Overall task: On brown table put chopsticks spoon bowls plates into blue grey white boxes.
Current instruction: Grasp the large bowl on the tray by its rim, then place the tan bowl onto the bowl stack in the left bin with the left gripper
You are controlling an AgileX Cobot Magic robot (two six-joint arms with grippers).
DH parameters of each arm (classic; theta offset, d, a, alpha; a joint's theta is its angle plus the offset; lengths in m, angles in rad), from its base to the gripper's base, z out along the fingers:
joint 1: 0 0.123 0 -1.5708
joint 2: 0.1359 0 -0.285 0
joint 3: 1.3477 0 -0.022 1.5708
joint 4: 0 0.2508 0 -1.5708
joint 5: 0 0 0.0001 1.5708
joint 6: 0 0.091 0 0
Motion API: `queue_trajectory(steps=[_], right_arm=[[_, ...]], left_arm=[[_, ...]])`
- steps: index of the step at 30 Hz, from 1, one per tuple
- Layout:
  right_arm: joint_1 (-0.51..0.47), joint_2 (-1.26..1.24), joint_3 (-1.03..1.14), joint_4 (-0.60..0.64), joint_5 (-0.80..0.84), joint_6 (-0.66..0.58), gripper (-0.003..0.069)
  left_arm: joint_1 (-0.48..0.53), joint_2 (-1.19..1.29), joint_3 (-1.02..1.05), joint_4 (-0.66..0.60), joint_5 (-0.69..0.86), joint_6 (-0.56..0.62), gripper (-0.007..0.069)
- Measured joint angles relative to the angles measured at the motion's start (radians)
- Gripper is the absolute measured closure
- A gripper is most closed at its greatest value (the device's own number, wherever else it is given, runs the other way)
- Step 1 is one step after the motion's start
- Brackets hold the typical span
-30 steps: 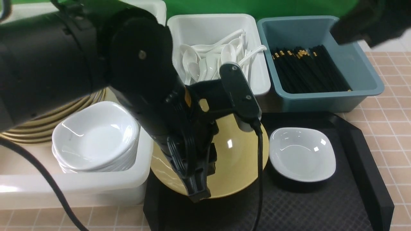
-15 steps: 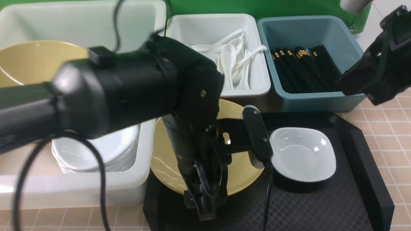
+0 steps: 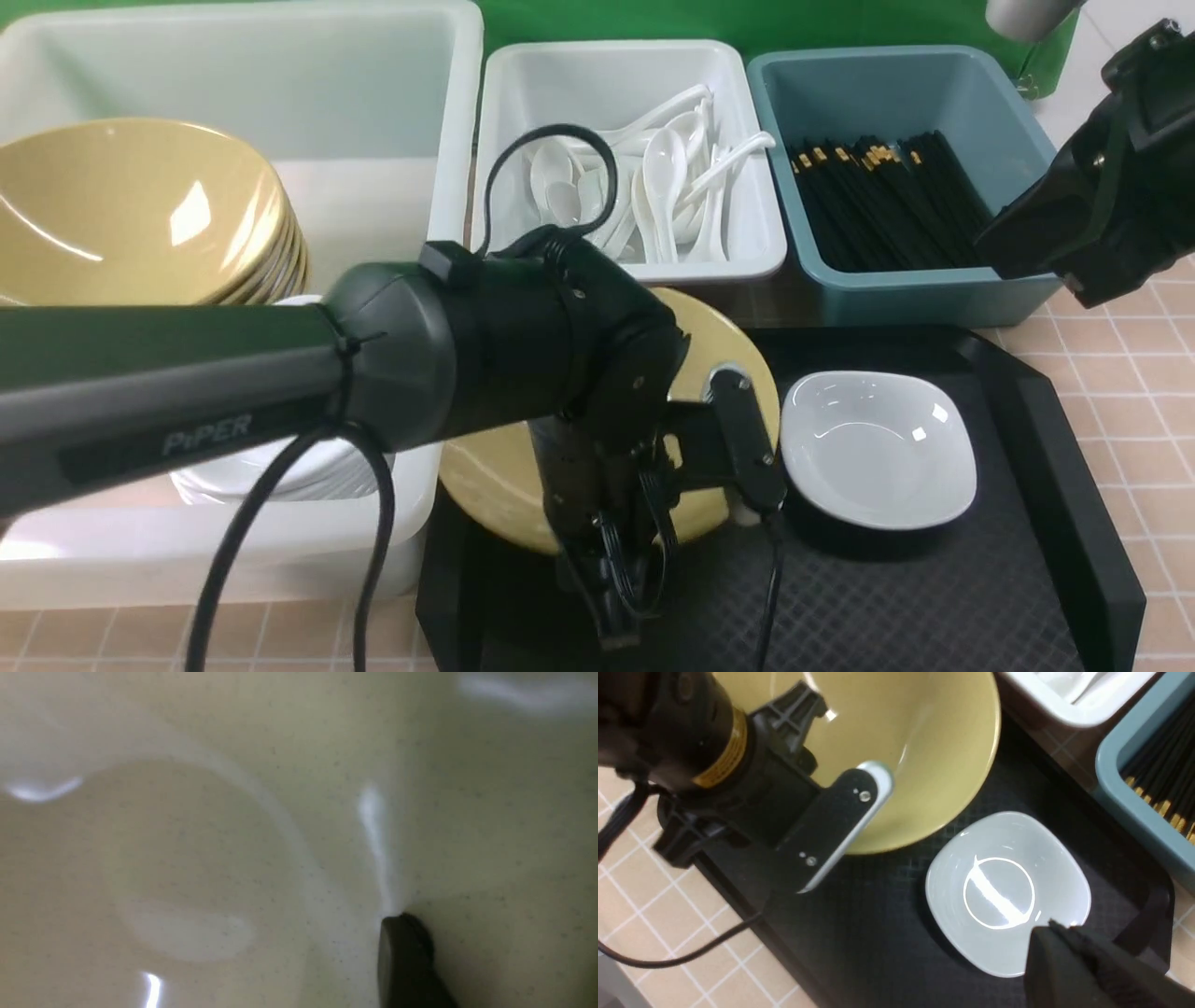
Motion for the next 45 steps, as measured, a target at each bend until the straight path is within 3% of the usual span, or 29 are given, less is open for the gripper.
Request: queue_trajectory(steps=[10, 14, 22, 24, 27, 29, 30, 32, 33, 35, 39, 45], right_arm=[[0.000, -0.001, 0.001, 0.000, 0.000, -0.013, 0.0612], [0.000, -0.036, 0.001, 0.000, -0.010, -0.015, 0.0611], [0.000, -0.184, 0.002, 0.014, -0.072, -0.017, 0.0610], [0.000, -0.205, 0.002, 0.017, -0.081, -0.017, 0.0610], [0.000, -0.231, 0.002, 0.021, -0.099, -0.018, 0.0610], [0.000, -0.231, 0.002, 0.021, -0.106, -0.018, 0.0610], [0.000, -0.228, 0.002, 0.022, -0.117, -0.020, 0.0610], [0.000, -0.218, 0.002, 0.032, -0.130, -0.025, 0.0610], [0.000, -0.216, 0.002, 0.035, -0.133, -0.026, 0.0610], [0.000, -0.207, 0.002, 0.053, -0.138, -0.042, 0.0610], [0.000, -0.183, 0.002, 0.121, -0.144, -0.094, 0.0610], [0.000, -0.170, 0.002, 0.142, -0.156, -0.104, 0.0610]], left_arm=[[-0.163, -0.085, -0.050, 0.178, 0.011, -0.118, 0.0620], [-0.220, -0.124, -0.126, 0.181, 0.080, -0.201, 0.0619], [-0.228, -0.237, -0.232, 0.146, 0.196, -0.357, 0.0619], [-0.229, -0.268, -0.240, 0.185, 0.222, -0.414, 0.0619], [-0.232, -0.370, -0.261, 0.391, 0.305, -0.589, 0.0619], [-0.228, -0.407, -0.268, 0.456, 0.323, -0.638, 0.0619], [-0.203, -0.464, -0.274, 0.542, 0.338, -0.688, 0.0619], [-0.117, -0.515, -0.281, 0.583, 0.334, -0.724, 0.0619], [-0.106, -0.523, -0.281, 0.585, 0.332, -0.724, 0.0619], [0.012, -0.544, -0.281, 0.581, 0.331, -0.723, 0.0619], [0.349, -0.529, -0.281, 0.489, 0.342, -0.601, 0.0619], [0.618, -0.396, -0.280, 0.278, 0.285, -0.363, 0.0619]])
